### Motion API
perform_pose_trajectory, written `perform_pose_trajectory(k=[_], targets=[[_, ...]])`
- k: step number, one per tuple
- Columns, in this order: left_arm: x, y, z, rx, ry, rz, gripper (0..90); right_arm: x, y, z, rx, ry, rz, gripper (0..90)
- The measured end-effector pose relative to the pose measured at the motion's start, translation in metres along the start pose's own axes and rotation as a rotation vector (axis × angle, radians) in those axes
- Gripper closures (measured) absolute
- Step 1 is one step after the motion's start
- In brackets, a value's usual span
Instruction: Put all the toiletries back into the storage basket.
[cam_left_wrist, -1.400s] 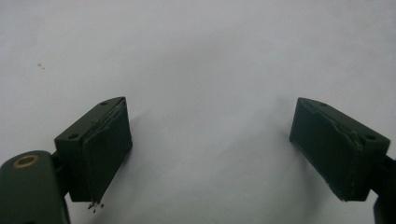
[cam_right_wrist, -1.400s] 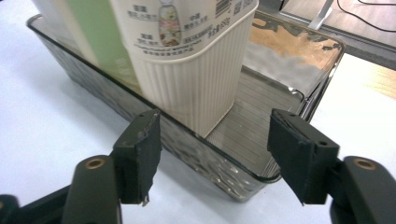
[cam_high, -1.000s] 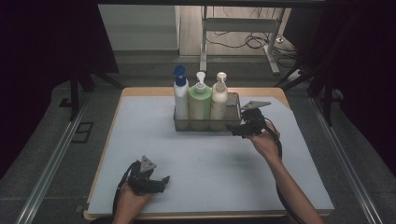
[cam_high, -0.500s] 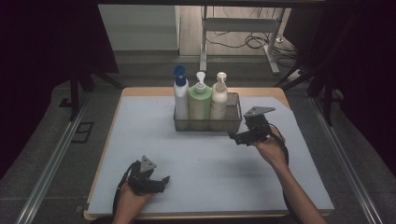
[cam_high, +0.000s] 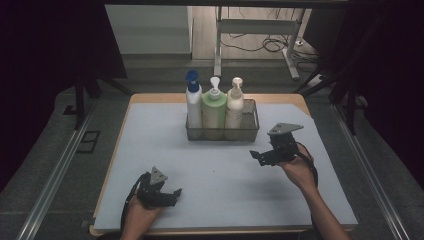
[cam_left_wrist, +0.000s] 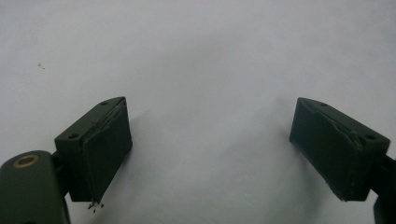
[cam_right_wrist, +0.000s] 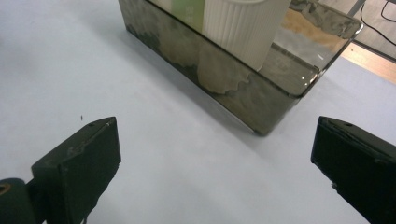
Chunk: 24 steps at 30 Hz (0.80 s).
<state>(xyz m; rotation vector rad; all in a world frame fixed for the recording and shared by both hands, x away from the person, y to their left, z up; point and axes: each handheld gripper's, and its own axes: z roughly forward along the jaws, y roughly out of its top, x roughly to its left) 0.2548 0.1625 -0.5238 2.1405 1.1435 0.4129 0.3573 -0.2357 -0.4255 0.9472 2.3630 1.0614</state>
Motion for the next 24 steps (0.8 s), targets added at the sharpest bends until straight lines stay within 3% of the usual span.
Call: perform_pose_trajectory(k=[14, 20, 24], targets=[[0.0, 0.0, 0.0, -0.001, 0.001, 0.003, 12.3, 0.007, -0.031, -0.015, 0.013, -0.019, -0.021, 1.4], [0.0, 0.0, 0.0, -0.001, 0.001, 0.0, 12.3, 0.011, -0.049, -0.016, 0.022, 0.0, 0.013, 3.5], [0.0, 0.0, 0.0, 0.0, 0.001, 0.001, 12.3, 0.016, -0.059, -0.014, 0.033, 0.002, 0.009, 3.5]])
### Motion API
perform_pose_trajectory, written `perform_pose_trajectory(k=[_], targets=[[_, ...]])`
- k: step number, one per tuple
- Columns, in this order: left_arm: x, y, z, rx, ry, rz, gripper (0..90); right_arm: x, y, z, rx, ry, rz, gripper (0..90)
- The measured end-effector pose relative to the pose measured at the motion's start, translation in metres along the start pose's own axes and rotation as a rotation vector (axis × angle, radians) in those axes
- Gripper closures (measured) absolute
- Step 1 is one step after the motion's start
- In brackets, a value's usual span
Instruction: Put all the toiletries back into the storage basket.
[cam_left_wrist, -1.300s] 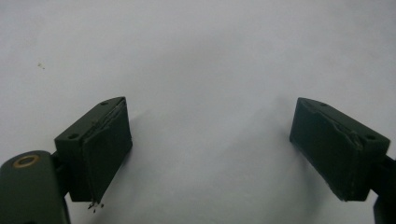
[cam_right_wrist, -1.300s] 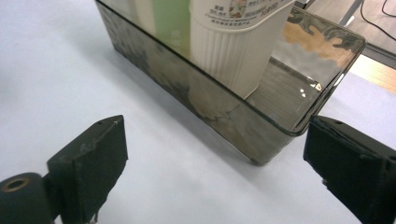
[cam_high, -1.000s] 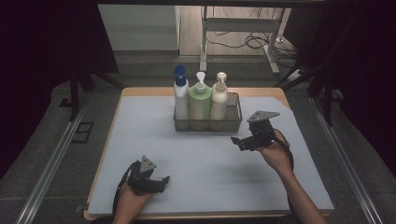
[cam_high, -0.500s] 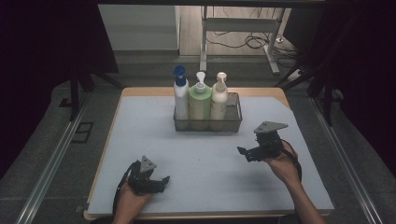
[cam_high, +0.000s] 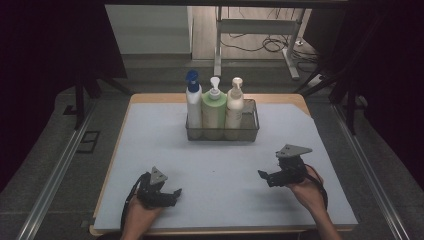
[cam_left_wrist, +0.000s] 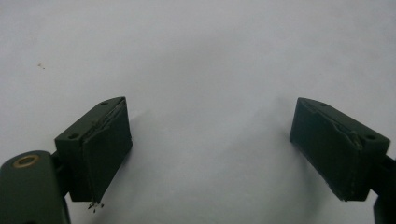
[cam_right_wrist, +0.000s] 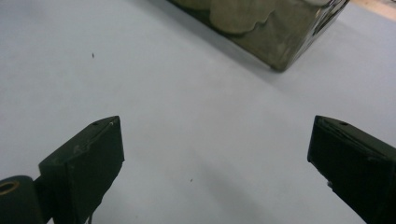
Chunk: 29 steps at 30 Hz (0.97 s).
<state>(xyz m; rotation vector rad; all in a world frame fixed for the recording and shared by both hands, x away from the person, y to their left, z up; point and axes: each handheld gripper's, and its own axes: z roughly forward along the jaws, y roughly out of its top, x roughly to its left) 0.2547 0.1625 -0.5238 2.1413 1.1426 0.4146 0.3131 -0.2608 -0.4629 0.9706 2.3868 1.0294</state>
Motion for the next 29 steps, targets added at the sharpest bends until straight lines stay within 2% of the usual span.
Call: perform_pose_trajectory(k=[10, 11, 17, 29], targets=[[0.0, 0.0, 0.0, 0.002, 0.001, 0.003, 12.3, 0.005, -0.028, 0.012, 0.036, 0.022, 0.024, 3.0], [0.0, 0.0, 0.0, 0.002, 0.001, 0.003, 12.3, 0.006, -0.035, 0.016, 0.05, 0.021, 0.027, 2.6], [0.0, 0.0, 0.0, 0.001, 0.001, 0.002, 12.3, 0.006, -0.047, 0.024, 0.07, 0.02, 0.033, 2.0], [0.0, 0.0, 0.0, 0.004, 0.001, 0.004, 12.3, 0.005, -0.053, 0.029, 0.074, 0.031, 0.05, 0.0]])
